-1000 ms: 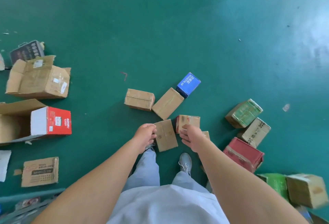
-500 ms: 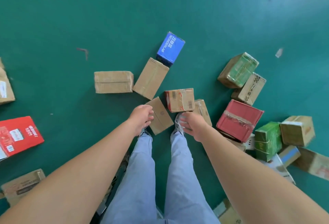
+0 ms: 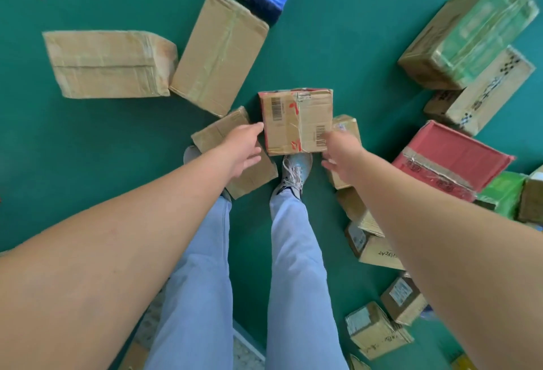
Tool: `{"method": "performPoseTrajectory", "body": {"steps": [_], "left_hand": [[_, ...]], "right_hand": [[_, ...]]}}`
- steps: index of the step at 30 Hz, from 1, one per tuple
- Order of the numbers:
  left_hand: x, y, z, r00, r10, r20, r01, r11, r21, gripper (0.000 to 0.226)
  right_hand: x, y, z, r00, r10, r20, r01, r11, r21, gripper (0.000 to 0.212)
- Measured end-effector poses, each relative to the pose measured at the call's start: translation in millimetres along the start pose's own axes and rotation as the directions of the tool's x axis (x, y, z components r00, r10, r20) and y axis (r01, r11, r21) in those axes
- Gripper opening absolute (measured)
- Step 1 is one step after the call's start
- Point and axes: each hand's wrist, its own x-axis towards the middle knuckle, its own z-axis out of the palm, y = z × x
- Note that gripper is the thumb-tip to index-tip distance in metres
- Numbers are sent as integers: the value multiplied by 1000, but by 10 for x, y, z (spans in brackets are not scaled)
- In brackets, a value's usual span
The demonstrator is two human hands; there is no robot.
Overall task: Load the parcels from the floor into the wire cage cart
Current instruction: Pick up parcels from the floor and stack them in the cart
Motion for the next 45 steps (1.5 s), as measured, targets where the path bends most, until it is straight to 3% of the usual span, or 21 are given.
{"method": "performPoseTrajectory", "body": {"steps": [4, 8, 11, 14, 16, 18, 21, 25, 26, 28, 30, 32, 34, 38, 40, 45], "left_hand": [[495, 59, 169, 1000, 14, 4, -14, 1000, 1, 54], [801, 133, 326, 999, 8, 41, -8, 1000, -17, 62], [799, 145, 391, 999, -24, 48, 26, 998, -50, 73], [637, 85, 399, 997, -62, 53, 69, 987, -148, 90], [384, 74, 418, 999, -37, 1, 37, 981, -191, 83], [90, 41, 406, 998, -34, -44, 23, 973, -229, 79], [-267, -28, 358, 998, -30, -59, 13, 962, -272, 111], [-1003, -60, 261, 999, 9, -53, -24, 960, -280, 130], [-1345, -28, 269, 999, 3, -39, -14, 958, -285, 128], [-1994, 21, 265, 995, 66, -77, -86, 947, -310, 102], [-2532, 7, 240, 985, 124, -122, -157, 935, -318, 77], [-2969, -55, 193, 975, 172, -140, -210, 917, -339, 91], [-3272, -134, 128, 962, 223, -155, -264, 903, -339, 106], [-3831, -354, -8, 932, 327, -153, -361, 853, -376, 94], [-3877, -532, -100, 932, 305, -195, -361, 819, -445, 92], [-4646, -920, -200, 917, 315, -246, -399, 688, -606, 98]], "right_hand": [[587, -108, -24, 987, -119, -108, 116, 993, -32, 53], [895, -146, 109, 991, -130, -12, 129, 990, -49, 70], [869, -141, 201, 995, -94, 12, 94, 995, 45, 74], [603, -38, 208, 997, -46, -68, 55, 989, 139, 85], [351, 72, 168, 994, -35, -102, 55, 978, 201, 92], [40, 168, 81, 994, -40, -103, 65, 965, 253, 81], [-436, 262, -124, 987, -82, -136, 116, 956, 268, 69], [-1263, 231, -381, 989, -144, -42, 150, 942, 301, 84], [-1406, 251, -446, 984, -173, -31, 175, 939, 295, 77], [-1835, 240, -612, 978, -208, -7, 202, 940, 274, 65], [-2351, 215, -766, 977, -209, 31, 194, 946, 260, 84], [-2804, 202, -893, 971, -229, 67, 204, 942, 265, 103], [-3201, 193, -997, 960, -264, 92, 230, 934, 275, 104], [-3789, 256, -1080, 931, -343, 127, 307, 922, 236, 99], [-3961, 302, -1056, 913, -376, 159, 341, 917, 207, 106], [-4520, 447, -868, 825, -477, 304, 462, 878, 127, 94]]}}
